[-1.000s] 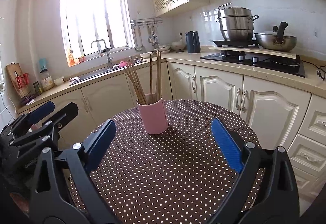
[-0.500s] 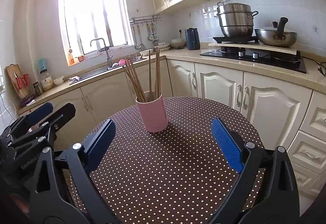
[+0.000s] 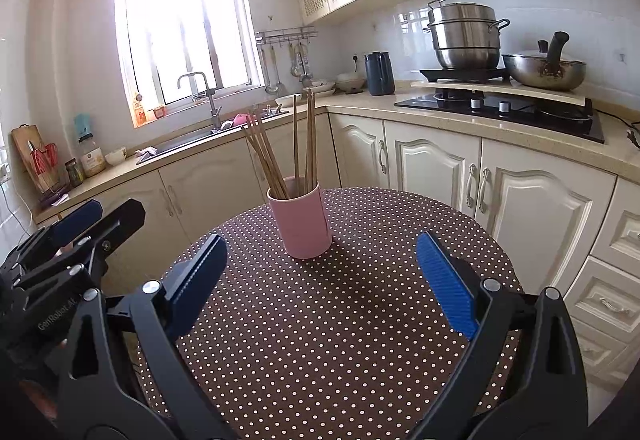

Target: Organize utensils

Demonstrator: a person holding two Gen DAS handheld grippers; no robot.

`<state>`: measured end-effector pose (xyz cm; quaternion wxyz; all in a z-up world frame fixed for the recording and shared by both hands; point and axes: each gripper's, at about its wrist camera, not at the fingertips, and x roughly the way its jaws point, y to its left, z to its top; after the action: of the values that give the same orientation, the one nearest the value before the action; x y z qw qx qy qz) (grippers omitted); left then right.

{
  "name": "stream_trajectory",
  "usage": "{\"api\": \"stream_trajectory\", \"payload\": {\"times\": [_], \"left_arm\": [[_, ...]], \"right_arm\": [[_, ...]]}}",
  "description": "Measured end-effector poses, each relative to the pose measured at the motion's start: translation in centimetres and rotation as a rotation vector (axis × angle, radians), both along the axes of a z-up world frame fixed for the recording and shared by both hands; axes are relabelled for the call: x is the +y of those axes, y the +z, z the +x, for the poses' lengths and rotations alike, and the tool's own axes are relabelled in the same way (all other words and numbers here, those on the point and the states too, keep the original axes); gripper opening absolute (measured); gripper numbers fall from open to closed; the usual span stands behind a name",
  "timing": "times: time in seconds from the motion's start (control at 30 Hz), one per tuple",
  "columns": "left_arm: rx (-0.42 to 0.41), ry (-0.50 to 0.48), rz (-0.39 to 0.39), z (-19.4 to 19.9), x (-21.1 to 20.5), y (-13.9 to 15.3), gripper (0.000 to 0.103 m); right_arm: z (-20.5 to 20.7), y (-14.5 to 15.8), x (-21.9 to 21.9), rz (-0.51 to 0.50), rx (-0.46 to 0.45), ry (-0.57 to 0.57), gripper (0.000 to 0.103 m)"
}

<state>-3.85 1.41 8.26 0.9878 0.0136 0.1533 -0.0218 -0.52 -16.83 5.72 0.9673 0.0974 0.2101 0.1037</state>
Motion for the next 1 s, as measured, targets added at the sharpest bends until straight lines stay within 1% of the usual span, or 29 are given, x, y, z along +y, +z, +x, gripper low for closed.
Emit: {"api": "stream_trajectory", "payload": {"times": [0.67,1.0], "left_arm": [[-0.004,-0.013,-0.006,0.60,-0.11,-0.09,0.075],[0.009,0.002,-0.004,0.92,-0.07,-0.37,0.077]], "right_arm": [[0.79,-0.62,-0.44,-0.005,0.025,-0.013,0.094],[0.69,-0.70,-0.58,-0.002,0.021,0.005,0.094]]}}
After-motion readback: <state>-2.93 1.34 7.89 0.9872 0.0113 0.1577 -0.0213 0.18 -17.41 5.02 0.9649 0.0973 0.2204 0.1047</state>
